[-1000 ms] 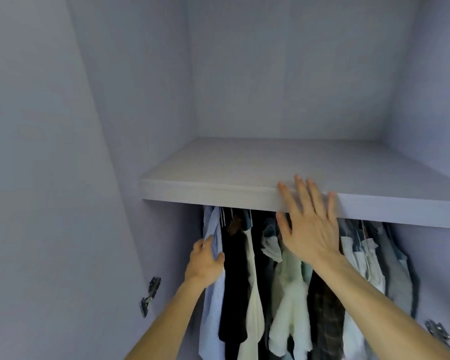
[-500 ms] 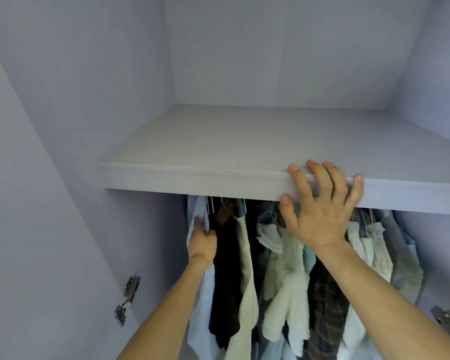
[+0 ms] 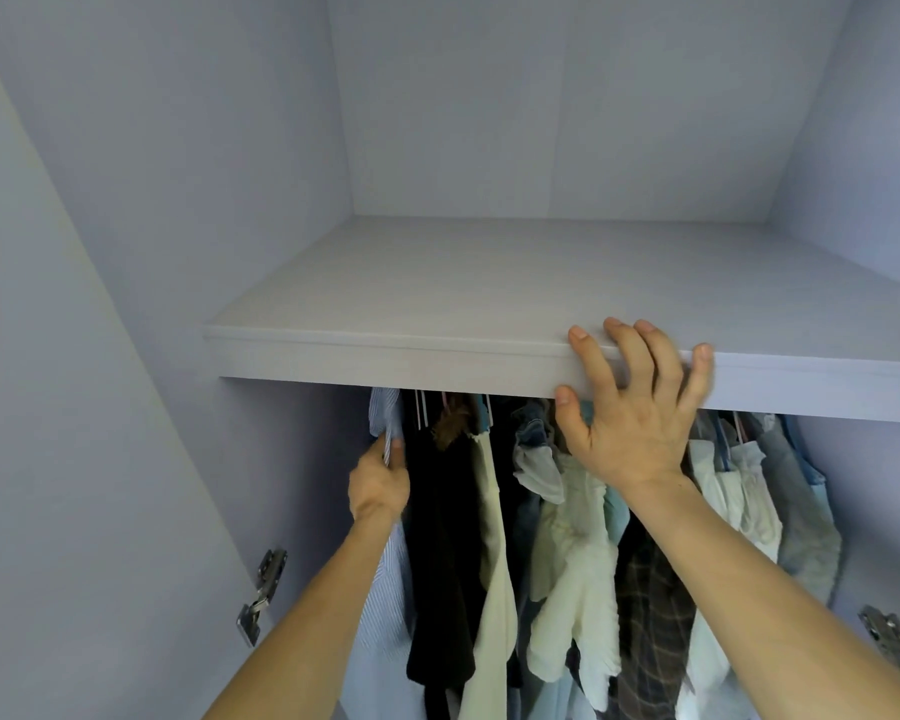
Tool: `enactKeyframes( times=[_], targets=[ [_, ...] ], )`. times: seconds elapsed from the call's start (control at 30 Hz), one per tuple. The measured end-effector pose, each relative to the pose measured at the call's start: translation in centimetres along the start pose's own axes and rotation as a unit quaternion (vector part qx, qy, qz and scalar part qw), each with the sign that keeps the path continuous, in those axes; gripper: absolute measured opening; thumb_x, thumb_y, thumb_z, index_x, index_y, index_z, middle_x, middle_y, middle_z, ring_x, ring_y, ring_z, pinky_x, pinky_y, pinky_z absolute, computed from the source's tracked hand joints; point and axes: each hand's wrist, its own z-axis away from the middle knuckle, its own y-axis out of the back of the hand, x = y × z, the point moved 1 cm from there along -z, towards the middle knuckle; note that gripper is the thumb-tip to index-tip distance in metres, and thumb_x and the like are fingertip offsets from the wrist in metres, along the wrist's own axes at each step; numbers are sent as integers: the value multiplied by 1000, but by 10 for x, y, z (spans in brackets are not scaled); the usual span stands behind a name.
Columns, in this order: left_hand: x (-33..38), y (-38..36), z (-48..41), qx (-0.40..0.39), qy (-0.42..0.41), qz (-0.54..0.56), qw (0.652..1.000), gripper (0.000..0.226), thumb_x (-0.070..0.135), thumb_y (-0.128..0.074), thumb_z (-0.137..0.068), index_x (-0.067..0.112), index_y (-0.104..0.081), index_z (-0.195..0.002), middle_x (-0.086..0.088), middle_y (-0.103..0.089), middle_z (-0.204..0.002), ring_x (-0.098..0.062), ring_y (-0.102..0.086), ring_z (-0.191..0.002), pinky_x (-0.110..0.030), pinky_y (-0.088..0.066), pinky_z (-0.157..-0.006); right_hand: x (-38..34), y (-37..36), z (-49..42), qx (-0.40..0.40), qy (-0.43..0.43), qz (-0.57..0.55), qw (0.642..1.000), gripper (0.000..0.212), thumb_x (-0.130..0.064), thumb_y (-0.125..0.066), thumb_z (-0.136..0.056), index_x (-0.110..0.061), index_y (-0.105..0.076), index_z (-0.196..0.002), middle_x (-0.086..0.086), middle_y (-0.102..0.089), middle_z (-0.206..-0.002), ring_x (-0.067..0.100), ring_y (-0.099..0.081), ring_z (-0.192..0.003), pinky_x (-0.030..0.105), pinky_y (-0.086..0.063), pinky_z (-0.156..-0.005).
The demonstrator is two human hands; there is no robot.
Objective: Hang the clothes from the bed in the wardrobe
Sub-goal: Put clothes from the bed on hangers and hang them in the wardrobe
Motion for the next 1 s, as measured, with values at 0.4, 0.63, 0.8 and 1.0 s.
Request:
enactKeyframes(
  times=[0.4,0.63,0.8,1.0],
  targets=[
    [21,38,2,17,-6,92,996,51,38,-48,-103,15,-44,-148,-7,-52,-145,-28,-51,-130,-36,-40,-112,0,9,-1,-41,-10,1,999,57,-47,-51,-93,-29,-42,-147,5,-43,-145,28,-36,-137,59,-15,-117],
    [-12,71,68,7,-43,95,995,51,26,-54,-102,27,-39,-151,5,-46,-151,-15,-43,-139,-26,-30,-115,-24,34,1,-105,-66,-86,989,66,-34,-55,-92,-14,-37,-152,19,-29,-158,36,-17,-150,58,-7,-122],
    [-43,104,120,-9,-38,74,997,47,26,-57,-100,36,-48,-145,22,-57,-137,2,-51,-127,-26,-39,-112,-64,51,67,-218,-9,-333,917,59,-23,-59,-88,-6,-48,-143,13,-38,-154,31,-35,-144,50,-33,-116],
    [-62,138,219,-4,17,59,998,46,20,-58,-100,32,-48,-144,32,-53,-135,20,-45,-122,-11,-36,-108,-124,63,139,-453,-113,-521,714,54,-28,-65,-93,-16,-47,-143,-1,-48,-144,18,-46,-133,32,-40,-108]
  ],
)
